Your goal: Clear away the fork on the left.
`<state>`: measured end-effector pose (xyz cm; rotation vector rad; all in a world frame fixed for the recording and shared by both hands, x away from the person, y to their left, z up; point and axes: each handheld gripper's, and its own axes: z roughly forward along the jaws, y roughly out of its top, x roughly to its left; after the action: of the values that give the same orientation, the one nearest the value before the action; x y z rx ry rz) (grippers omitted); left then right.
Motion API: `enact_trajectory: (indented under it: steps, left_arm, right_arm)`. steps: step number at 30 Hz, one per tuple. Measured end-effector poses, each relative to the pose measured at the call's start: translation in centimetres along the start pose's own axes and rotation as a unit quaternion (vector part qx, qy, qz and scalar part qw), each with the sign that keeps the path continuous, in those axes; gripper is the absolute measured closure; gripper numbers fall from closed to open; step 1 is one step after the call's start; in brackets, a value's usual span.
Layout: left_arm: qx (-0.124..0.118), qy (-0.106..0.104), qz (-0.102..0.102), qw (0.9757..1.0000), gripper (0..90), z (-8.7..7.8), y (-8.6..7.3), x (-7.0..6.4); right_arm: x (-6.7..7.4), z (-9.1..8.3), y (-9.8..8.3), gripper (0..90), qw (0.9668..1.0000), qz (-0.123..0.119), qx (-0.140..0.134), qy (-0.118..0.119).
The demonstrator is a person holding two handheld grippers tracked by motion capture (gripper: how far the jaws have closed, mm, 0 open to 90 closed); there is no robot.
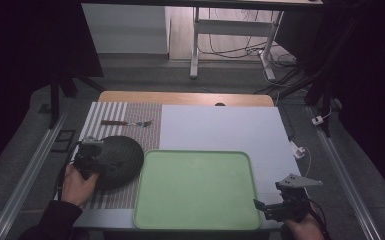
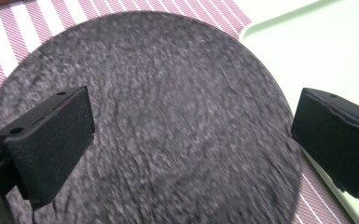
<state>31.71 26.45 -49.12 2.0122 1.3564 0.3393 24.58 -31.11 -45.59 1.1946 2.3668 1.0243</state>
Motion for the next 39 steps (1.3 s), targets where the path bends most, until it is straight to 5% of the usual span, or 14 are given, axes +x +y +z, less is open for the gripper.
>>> enact_trajectory:
  steps: [39]
  left_arm:
    - [-0.006, 0.016, -0.006, 0.9998, 1.1, 4.7, 5.5, 5.7]
  right_arm:
    - [0.0, 0.1, 0.0, 0.2, 1.0, -0.001, 0.003, -0.001]
